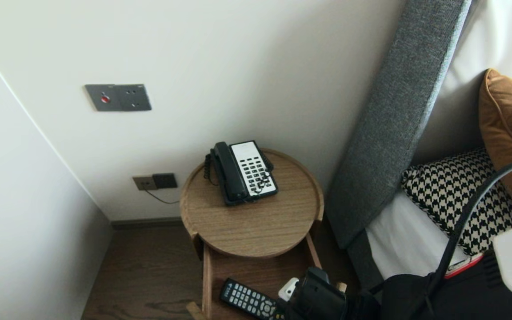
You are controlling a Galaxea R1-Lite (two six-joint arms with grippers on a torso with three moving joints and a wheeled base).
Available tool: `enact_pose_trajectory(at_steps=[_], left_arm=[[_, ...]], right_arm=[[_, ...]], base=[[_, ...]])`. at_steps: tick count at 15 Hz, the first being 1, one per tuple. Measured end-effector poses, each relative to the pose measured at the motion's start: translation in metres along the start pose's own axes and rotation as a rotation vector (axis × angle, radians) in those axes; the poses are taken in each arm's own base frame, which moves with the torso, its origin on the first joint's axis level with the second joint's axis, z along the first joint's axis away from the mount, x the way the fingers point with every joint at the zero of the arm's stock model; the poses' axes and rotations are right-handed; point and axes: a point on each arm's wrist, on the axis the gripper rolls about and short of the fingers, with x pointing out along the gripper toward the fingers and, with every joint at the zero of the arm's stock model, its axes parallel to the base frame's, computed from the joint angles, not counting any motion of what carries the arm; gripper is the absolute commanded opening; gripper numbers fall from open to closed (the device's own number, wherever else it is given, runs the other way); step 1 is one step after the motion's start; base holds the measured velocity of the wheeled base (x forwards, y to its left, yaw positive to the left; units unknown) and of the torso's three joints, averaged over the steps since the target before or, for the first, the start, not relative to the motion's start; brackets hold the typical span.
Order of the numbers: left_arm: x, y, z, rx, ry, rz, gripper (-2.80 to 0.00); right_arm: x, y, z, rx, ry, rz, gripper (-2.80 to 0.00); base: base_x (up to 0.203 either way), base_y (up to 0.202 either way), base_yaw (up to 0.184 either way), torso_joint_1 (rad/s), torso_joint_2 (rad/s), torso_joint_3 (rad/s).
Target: Close the nightstand drawer
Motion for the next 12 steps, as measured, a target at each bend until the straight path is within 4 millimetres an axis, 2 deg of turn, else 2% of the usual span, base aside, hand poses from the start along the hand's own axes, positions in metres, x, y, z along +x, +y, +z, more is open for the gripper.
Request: enact_pose_trajectory(at_steps=[12], left_arm=[[0.000,0.000,0.000,0.000,0.000,0.000,-2.80]], right_arm=[[0.012,0.003,0.023,0.011,-0.035,-0.003,-2.80]], base=[[0.000,0.000,0.000,0.000,0.00,0.000]])
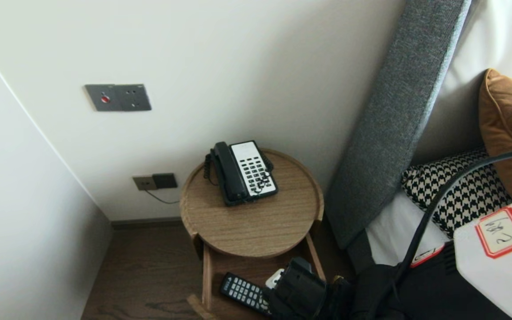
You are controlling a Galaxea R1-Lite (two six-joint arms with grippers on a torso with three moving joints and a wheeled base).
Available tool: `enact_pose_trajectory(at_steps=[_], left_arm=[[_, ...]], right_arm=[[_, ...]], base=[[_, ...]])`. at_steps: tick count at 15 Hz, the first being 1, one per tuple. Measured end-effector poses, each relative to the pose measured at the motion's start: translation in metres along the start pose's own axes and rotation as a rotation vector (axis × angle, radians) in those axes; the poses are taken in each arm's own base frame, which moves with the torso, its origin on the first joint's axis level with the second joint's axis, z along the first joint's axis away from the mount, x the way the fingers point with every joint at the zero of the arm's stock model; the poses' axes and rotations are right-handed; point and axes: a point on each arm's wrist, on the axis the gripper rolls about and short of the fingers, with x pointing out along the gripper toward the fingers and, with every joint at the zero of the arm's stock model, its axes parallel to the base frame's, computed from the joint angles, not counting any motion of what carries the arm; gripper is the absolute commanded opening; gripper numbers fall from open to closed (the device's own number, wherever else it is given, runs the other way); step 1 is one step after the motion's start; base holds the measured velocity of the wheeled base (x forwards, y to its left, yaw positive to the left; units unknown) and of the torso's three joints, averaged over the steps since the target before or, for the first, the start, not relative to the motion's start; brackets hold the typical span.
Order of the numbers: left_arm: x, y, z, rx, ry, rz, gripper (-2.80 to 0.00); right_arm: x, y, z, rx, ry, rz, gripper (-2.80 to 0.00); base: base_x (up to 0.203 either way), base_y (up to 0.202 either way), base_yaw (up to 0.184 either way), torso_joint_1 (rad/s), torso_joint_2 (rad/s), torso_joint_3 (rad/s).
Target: Close the nightstand drawer
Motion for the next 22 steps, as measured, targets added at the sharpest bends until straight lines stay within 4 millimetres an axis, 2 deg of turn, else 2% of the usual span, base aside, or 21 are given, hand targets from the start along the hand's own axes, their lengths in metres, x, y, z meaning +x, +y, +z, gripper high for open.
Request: enact_pose_trajectory(at_steps=[22], left_arm=[[0.000,0.000,0.000,0.000,0.000,0.000,-2.80]], right_arm=[[0.022,-0.014,0.077,0.033,-0.149,-0.012,-2.80]], base=[[0.000,0.000,0.000,0.000,0.00,0.000]])
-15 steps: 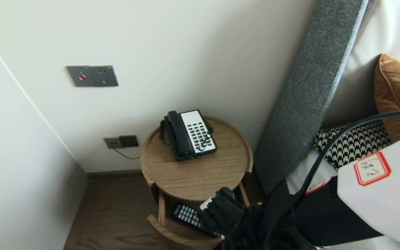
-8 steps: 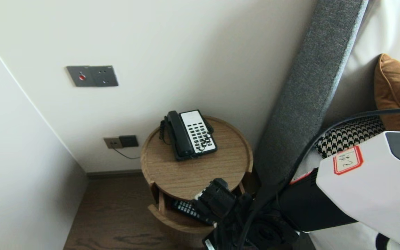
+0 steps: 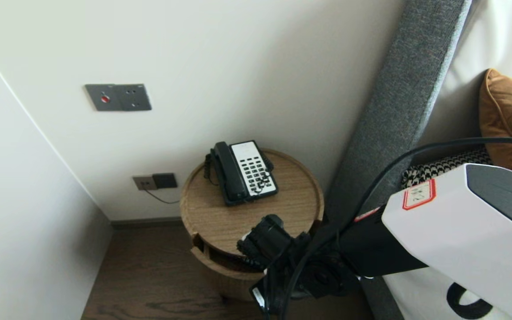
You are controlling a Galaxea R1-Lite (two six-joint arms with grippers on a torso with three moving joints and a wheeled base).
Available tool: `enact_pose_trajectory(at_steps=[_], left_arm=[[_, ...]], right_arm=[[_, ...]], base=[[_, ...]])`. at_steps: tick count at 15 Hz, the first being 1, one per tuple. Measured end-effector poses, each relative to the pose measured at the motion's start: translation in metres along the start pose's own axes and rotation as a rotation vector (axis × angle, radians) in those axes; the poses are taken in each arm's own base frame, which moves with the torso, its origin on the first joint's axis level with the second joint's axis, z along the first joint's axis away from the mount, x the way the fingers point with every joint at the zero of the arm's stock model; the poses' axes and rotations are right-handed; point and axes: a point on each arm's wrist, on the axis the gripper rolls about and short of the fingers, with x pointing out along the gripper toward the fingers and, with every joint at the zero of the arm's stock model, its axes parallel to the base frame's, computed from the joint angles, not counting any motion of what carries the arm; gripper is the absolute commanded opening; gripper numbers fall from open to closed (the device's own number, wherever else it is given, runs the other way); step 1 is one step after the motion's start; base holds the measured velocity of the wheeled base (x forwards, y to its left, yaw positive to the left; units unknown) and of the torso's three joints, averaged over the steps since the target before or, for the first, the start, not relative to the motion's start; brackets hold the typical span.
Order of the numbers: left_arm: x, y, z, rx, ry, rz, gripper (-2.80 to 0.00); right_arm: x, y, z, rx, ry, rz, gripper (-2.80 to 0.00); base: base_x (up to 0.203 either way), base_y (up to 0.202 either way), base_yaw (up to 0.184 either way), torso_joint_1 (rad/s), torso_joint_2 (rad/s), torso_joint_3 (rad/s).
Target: Close the nightstand drawer
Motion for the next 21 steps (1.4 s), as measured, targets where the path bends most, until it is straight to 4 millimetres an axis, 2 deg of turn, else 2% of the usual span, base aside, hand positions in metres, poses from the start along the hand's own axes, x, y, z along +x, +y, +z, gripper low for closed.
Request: enact_pose_trajectory(at_steps=[14,21], left_arm=[[0.000,0.000,0.000,0.000,0.000,0.001,-2.80],[0.000,0.000,0.000,0.000,0.000,0.001,-2.80]], right_arm=[[0.009,-0.007,0.028,0.031,-0.070,-0.022,-2.80],[0.010,-0.008,0.026,0.031,-0.056,-0.037,-2.80]], base=[[0.000,0.000,0.000,0.000,0.00,0.000],[0.000,0.000,0.000,0.000,0.00,0.000]])
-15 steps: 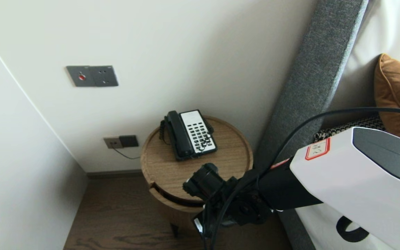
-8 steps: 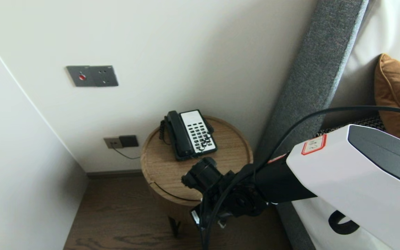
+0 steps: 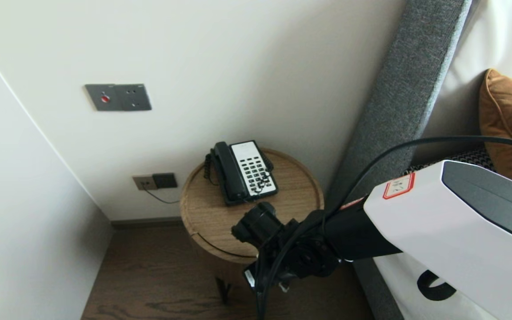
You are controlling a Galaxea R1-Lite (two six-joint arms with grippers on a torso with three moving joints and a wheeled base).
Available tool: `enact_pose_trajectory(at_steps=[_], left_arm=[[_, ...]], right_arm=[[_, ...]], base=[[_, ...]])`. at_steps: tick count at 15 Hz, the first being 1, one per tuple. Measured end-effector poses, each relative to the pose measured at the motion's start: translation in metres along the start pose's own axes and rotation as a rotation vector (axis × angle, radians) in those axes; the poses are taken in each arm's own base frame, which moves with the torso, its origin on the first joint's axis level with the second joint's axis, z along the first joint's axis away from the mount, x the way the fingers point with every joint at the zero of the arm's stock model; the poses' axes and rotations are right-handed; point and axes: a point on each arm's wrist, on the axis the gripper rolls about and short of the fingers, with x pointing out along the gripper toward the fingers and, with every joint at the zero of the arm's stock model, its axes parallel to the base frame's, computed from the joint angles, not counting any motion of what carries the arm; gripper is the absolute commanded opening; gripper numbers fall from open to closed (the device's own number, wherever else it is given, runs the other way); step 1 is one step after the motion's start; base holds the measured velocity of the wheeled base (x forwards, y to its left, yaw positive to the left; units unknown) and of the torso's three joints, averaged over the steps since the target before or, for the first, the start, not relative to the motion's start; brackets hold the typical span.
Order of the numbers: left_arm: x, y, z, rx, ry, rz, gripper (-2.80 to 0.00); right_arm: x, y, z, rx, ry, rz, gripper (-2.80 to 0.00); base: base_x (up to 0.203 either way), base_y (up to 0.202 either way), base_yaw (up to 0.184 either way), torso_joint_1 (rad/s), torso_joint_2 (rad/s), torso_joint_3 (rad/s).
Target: Close the nightstand drawer, then open the nightstand drawer
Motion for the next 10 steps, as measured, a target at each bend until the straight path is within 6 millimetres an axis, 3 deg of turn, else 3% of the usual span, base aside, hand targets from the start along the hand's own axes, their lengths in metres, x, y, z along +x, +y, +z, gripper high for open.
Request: enact_pose_trajectory(at_steps=[6,10], left_arm=[[0.000,0.000,0.000,0.000,0.000,0.000,-2.80],[0.000,0.000,0.000,-0.001,0.001,-0.002,-2.80]], right_arm=[[-0.012,-0.004,-0.011,0.001,0.016,-0.043,-2.80],[-0.039,-0.019,-0.010,0.030,-0.022,-0.060,-2.80]], base=[[0.000,0.000,0.000,0.000,0.00,0.000],[0.000,0.000,0.000,0.000,0.00,0.000]])
